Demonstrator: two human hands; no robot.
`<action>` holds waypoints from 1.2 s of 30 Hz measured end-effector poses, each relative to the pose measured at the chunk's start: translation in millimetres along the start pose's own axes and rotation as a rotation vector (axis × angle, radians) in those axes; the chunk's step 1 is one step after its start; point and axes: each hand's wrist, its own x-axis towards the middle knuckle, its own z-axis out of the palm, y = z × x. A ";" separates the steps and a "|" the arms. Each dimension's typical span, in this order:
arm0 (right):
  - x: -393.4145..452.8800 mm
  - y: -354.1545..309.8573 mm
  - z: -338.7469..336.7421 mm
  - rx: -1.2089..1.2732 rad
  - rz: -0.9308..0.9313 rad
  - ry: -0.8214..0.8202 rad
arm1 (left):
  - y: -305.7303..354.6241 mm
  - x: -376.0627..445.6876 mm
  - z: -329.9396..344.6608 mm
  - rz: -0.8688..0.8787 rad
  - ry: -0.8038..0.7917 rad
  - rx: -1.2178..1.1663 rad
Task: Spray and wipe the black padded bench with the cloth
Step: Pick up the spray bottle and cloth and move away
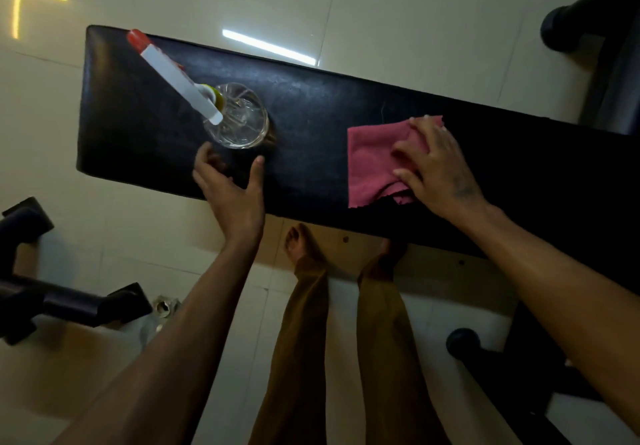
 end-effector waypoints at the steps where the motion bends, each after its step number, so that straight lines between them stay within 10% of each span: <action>1: 0.9 2.3 -0.4 -0.023 0.010 -0.034 | 0.7 5.4 -1.1 0.031 -0.016 -0.002; 17: 7.0 -22.5 -14.5 -0.209 -0.032 0.012 | 30.8 49.5 -1.2 0.117 -0.124 -0.129; 36: -46.9 -96.8 -79.3 0.227 0.379 -0.250 | 59.2 -55.1 -95.4 0.207 -0.362 -0.119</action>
